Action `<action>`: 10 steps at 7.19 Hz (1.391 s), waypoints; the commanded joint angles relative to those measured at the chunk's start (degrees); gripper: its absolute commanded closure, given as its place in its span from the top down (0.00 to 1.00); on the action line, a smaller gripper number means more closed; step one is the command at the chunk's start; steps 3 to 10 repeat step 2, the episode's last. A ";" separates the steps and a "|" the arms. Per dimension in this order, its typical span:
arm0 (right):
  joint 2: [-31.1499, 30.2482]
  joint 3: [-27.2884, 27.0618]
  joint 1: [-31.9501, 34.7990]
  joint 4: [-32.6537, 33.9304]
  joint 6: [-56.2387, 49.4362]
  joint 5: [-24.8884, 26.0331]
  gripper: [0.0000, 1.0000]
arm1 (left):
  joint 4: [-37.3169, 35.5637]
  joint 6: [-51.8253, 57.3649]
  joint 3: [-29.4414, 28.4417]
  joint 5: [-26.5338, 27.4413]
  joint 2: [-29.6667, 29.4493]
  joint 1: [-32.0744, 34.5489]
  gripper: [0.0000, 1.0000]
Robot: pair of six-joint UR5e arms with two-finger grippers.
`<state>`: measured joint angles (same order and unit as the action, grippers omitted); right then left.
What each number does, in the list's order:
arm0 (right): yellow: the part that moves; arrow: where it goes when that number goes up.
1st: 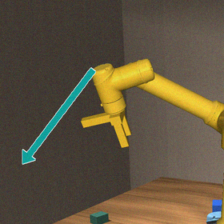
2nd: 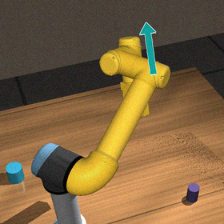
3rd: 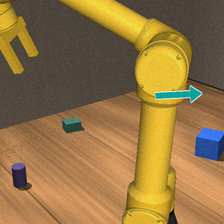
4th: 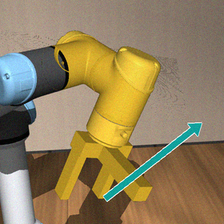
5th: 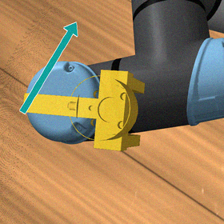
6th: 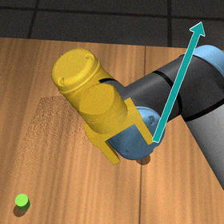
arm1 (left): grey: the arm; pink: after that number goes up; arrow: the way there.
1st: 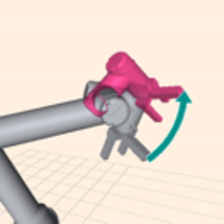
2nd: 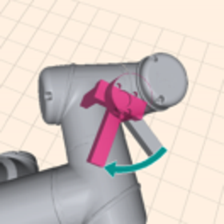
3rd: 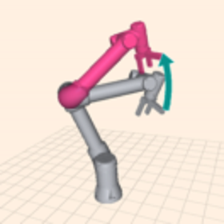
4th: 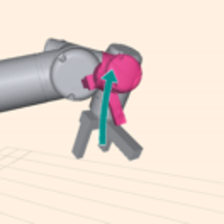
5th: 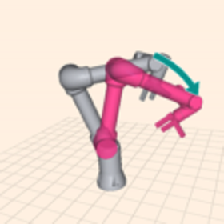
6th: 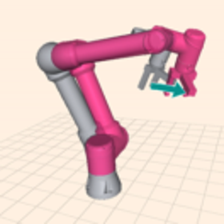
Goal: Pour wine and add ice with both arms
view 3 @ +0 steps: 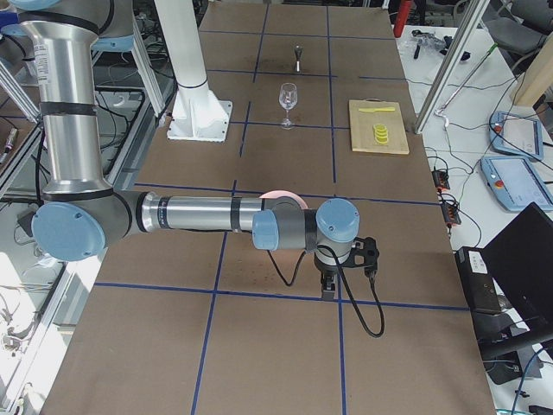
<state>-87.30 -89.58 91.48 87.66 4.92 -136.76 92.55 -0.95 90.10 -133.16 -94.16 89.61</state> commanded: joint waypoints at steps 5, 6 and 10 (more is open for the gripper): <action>0.02 0.11 0.01 0.05 0.00 0.01 1.00 | 0.09 0.16 -0.27 0.00 -0.06 0.04 1.00; 0.02 0.11 0.01 0.05 0.00 0.01 1.00 | 0.09 0.16 -0.27 0.00 -0.06 0.04 1.00; 0.02 0.11 0.01 0.05 0.00 0.01 1.00 | 0.09 0.16 -0.27 0.00 -0.06 0.04 1.00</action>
